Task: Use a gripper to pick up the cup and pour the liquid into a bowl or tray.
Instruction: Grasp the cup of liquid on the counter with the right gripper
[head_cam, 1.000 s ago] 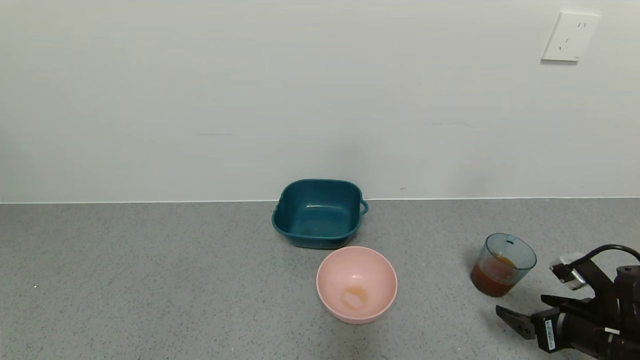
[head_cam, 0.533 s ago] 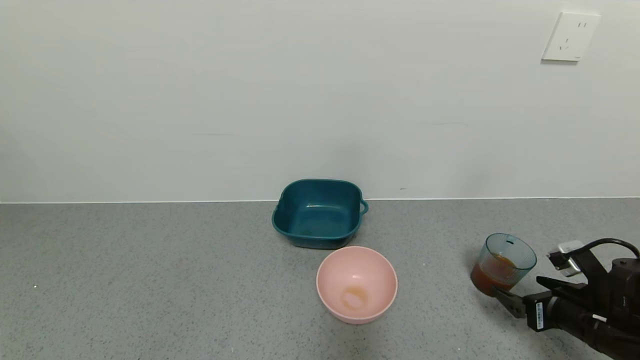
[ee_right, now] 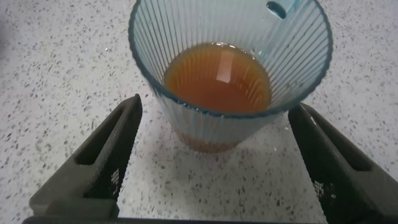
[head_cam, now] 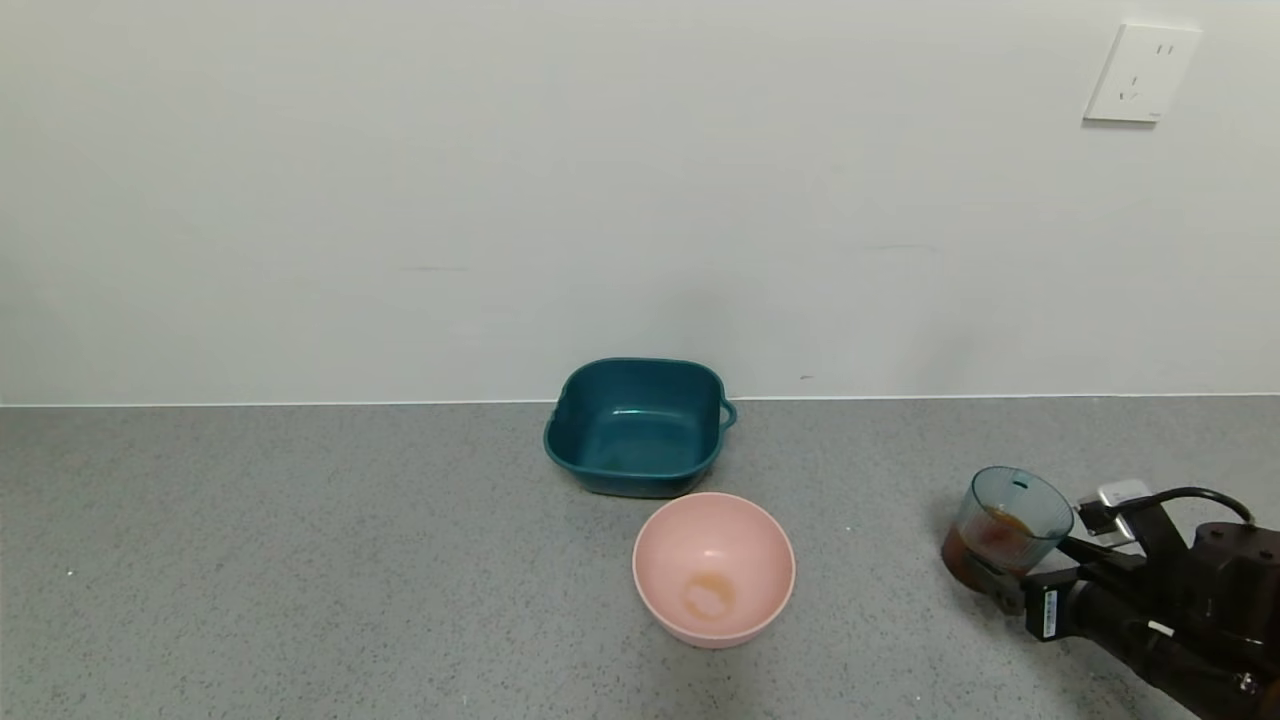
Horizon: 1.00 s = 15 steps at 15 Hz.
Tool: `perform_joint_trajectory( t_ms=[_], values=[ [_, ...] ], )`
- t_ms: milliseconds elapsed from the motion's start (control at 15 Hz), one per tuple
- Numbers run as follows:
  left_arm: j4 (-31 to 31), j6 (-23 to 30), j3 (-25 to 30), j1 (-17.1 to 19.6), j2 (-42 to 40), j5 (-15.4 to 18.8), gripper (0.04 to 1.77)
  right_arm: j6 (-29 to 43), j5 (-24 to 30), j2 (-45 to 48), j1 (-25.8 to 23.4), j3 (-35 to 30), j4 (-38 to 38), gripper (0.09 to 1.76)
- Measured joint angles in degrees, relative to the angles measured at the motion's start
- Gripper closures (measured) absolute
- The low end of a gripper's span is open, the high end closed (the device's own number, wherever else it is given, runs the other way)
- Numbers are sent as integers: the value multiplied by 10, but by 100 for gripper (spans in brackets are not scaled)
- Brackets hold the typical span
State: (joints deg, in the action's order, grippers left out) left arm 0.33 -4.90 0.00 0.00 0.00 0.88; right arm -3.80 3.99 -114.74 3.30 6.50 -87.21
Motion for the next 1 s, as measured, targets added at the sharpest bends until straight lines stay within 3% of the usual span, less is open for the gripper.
perform_joint_trajectory(
  t_ms=[1000],
  values=[
    [0,0,0,0,0,0,9,1,1,-48,-9,13,-22,14]
  ],
)
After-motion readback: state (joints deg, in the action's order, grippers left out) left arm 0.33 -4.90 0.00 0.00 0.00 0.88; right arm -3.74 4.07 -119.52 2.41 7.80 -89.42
